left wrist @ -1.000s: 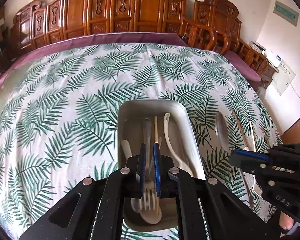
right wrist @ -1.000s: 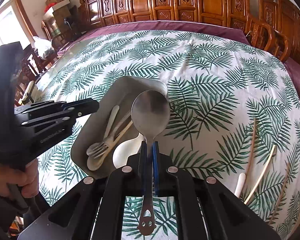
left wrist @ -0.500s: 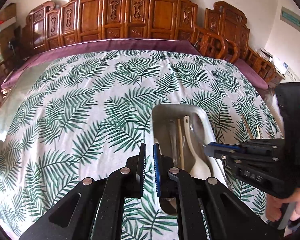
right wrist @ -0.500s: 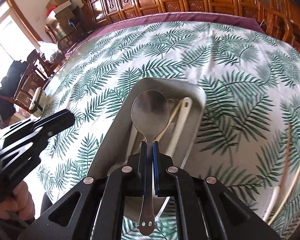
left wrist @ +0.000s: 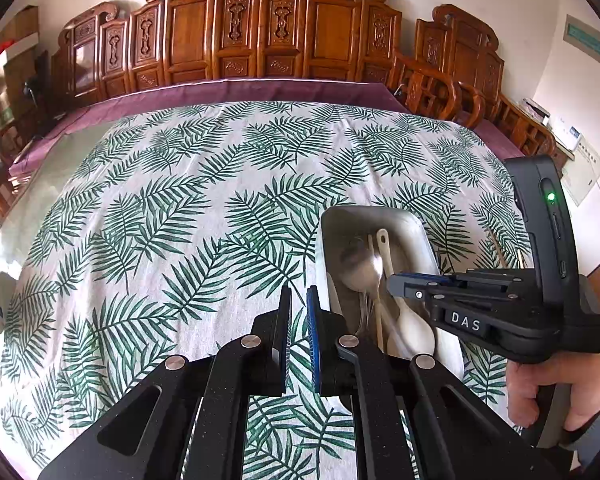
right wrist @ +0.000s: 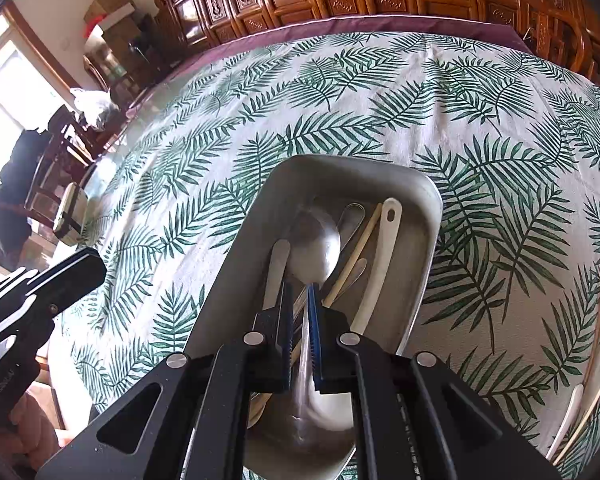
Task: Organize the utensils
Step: 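Carry the metal fork and metal spoon into the grey tray and open both tools, then grasp a wooden chopstick with the right tool while the left tool grasps a white plastic fork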
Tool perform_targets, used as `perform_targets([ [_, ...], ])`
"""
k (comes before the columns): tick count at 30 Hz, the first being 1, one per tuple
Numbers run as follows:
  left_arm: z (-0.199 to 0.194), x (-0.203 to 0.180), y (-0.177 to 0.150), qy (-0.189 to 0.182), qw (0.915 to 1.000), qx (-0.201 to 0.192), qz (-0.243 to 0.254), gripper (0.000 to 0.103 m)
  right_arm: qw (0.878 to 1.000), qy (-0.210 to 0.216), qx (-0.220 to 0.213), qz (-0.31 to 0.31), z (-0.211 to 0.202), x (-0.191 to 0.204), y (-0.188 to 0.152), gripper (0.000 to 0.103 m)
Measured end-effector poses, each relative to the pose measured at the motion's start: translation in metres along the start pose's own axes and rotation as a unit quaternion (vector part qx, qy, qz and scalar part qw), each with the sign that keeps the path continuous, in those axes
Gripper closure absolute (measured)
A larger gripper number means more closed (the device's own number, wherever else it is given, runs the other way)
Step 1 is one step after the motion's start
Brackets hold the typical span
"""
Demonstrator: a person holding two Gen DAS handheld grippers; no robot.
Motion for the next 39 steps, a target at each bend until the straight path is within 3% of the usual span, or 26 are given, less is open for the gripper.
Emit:
perform_targets([
  [11, -0.003, -0.036, -0.001, -0.017, 0.9995, 0.000, 0.027, 0.095, 0.998, -0.040, -0.045, -0.009, -0.055, -0.032, -0.045, 0.093],
  [24, 0.005, -0.125, -0.006, -0.047, 0.9953, 0.009, 0.084, 0.078, 0.986, -0.133, -0.082, 0.061, -0.129, -0.152, -0.137, 0.093],
  [25, 0.005, -0.134, -0.008, -0.048, 0.9947, 0.010, 0.090, 0.077, 0.984, -0.143, -0.084, 0.068, -0.133, -0.163, -0.145, 0.088],
  [27, 0.007, -0.146, -0.009, -0.050, 0.9938, 0.013, 0.098, 0.074, 0.981, -0.155, -0.083, 0.083, -0.136, -0.183, -0.161, 0.082],
  [33, 0.017, -0.184, -0.018, -0.051, 0.9904, 0.026, 0.126, 0.063, 0.968, -0.213, -0.063, 0.114, -0.125, -0.240, -0.200, 0.082],
  [36, 0.024, -0.199, -0.024, -0.050, 0.9887, 0.038, 0.137, 0.061, 0.967, -0.214, -0.057, 0.127, -0.118, -0.254, -0.210, 0.079],
  [37, 0.026, -0.204, -0.026, -0.050, 0.9881, 0.041, 0.140, 0.056, 0.967, -0.209, -0.055, 0.133, -0.115, -0.260, -0.212, 0.073],
  [39, 0.030, -0.213, -0.028, -0.050, 0.9873, 0.045, 0.144, 0.050, 0.967, -0.208, -0.055, 0.138, -0.112, -0.264, -0.214, 0.072],
])
Point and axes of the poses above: each gripper's, at about its wrist camera, not at the fingertips, and z roughly the way its jaws point, x to its left, y to its top, the point moved 5 cm from there along z, roughly the way its jaws point, and after that the axes turned 14 degrees about x, right-handed, at the moved point
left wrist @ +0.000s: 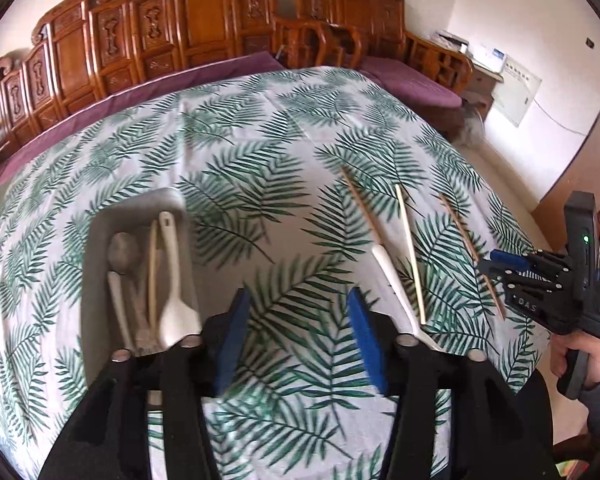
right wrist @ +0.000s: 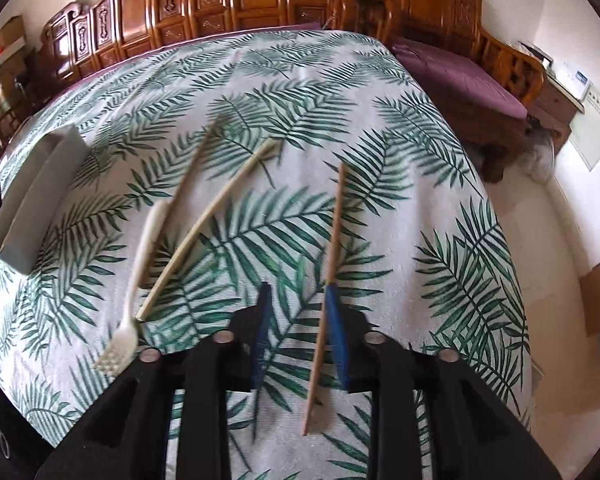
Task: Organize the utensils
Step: 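Grasp a wooden chopstick with the right tool while the left tool grasps a white plastic fork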
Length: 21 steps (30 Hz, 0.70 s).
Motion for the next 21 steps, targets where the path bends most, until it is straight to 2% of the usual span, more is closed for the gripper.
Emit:
perform_targets([
  [6, 0.017, -0.022, -0.002, 0.005, 0.9996, 0.022, 0.017, 0.045, 1.000, 0.010, 0.005, 0.005, 0.013, -0.007, 0.000, 0.072],
  [8, 0.024, -0.029, -0.004, 0.006, 0.9992, 0.032, 0.022, 0.041, 1.000, 0.010, 0.012, 0.004, 0.018, -0.007, -0.001, 0.082],
  [12, 0.038, -0.041, -0.007, 0.007, 0.9982, 0.052, 0.029, 0.041, 1.000, -0.001, 0.017, -0.013, 0.024, -0.005, -0.004, 0.095],
  [16, 0.052, -0.057, -0.010, 0.007, 0.9970, 0.067, 0.039, 0.041, 0.999, -0.011, 0.024, -0.040, 0.025, 0.000, -0.002, 0.096],
  [21, 0.069, -0.077, -0.010, 0.001, 0.9956, 0.082, 0.046, 0.041, 0.999, 0.018, 0.029, -0.025, 0.024, -0.007, -0.001, 0.097],
])
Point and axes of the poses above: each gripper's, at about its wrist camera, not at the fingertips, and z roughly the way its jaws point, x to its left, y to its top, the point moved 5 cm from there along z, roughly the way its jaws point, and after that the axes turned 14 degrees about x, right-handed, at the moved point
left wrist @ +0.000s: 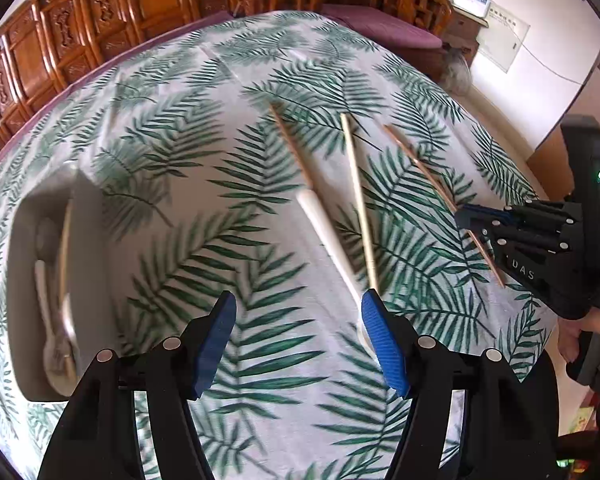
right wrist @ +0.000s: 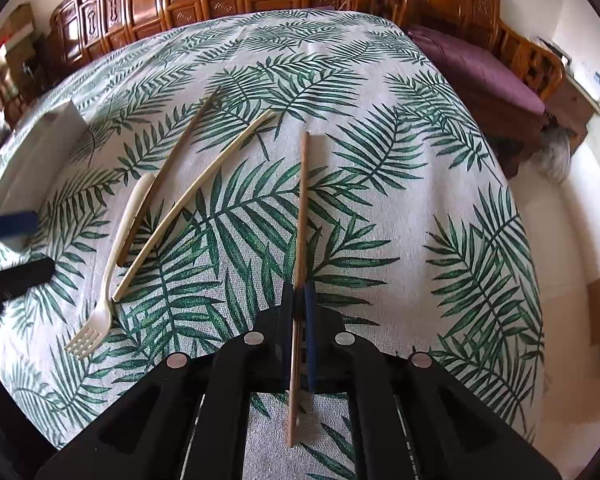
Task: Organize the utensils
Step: 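Grasp a wooden chopstick with the right tool while the left tool grasps a white plastic fork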
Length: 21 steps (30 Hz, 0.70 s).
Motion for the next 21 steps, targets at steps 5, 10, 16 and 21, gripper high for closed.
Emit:
perform_targets([
  [5, 0.014, -0.017, 0.005, -0.004, 0.9999, 0.010, 0.007, 0.041, 1.000, 0.002, -0.001, 0.001, -0.001, 0.000, 0.001, 0.097],
  [10, 0.025, -0.023, 0.010, 0.005, 0.9997, 0.020, 0.011, 0.048, 1.000, 0.008, -0.002, 0.005, 0.000, -0.002, 0.001, 0.097],
  [16, 0.032, -0.025, 0.012, -0.001, 0.9995, 0.031, 0.007, 0.066, 1.000, 0.009, -0.001, 0.007, 0.000, -0.002, 0.001, 0.097],
  [21, 0.033, -0.027, 0.012, -0.005, 0.9993, 0.036, 0.004, 0.077, 1.000, 0.012, 0.000, 0.009, 0.000, -0.003, 0.001, 0.097],
])
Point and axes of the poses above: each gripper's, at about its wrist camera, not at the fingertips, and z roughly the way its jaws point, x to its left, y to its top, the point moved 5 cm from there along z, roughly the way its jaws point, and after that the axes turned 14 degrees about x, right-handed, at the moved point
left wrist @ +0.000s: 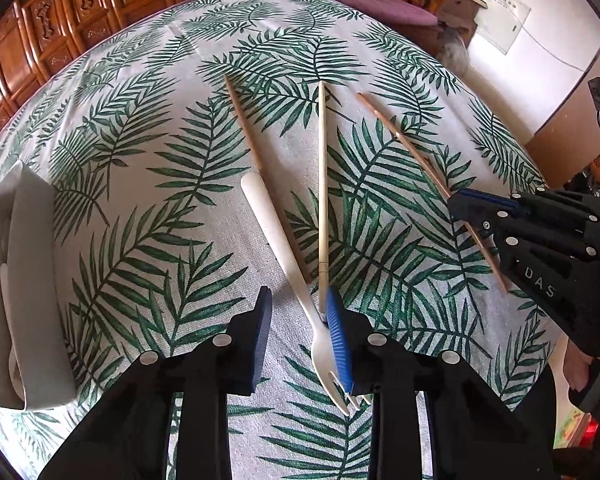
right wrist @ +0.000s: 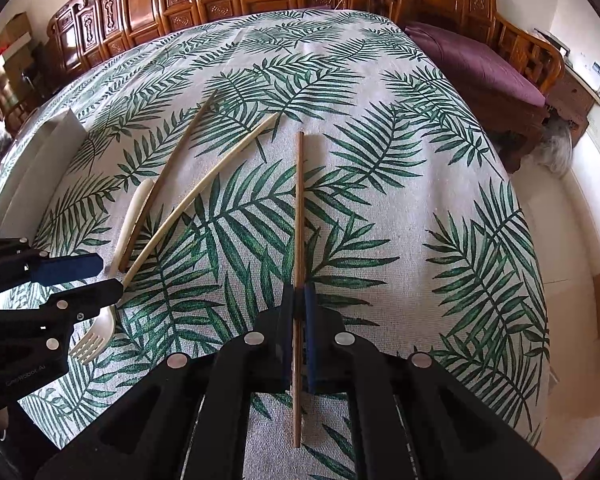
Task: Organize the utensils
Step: 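Grasp a wooden chopstick with the right tool while the left tool grasps a white plastic fork, then lower the white fork into the grey tray with the left tool while the right tool carries the chopstick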
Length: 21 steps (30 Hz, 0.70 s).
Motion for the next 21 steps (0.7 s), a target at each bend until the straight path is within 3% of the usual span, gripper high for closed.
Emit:
perform_targets([
  [5, 0.000, 0.010, -0.001, -0.021, 0.9995, 0.002, -0.023, 0.078, 1.000, 0.000, 0.000, 0.000, 0.000, 0.000, 0.000, 0.097],
  [8, -0.001, 0.012, 0.000, -0.033, 0.9991, -0.001, -0.026, 0.094, 1.000, 0.000, 0.000, 0.000, 0.000, 0.000, 0.000, 0.097],
  [11, -0.001, 0.012, -0.001, -0.036, 0.9990, -0.001, -0.028, 0.097, 1.000, -0.001, 0.000, -0.002, -0.001, 0.001, 0.000, 0.097],
  [21, -0.016, 0.031, -0.013, -0.045, 0.9978, -0.016, -0.046, 0.097, 1.000, -0.007, 0.000, -0.004, -0.001, 0.002, -0.001, 0.097],
])
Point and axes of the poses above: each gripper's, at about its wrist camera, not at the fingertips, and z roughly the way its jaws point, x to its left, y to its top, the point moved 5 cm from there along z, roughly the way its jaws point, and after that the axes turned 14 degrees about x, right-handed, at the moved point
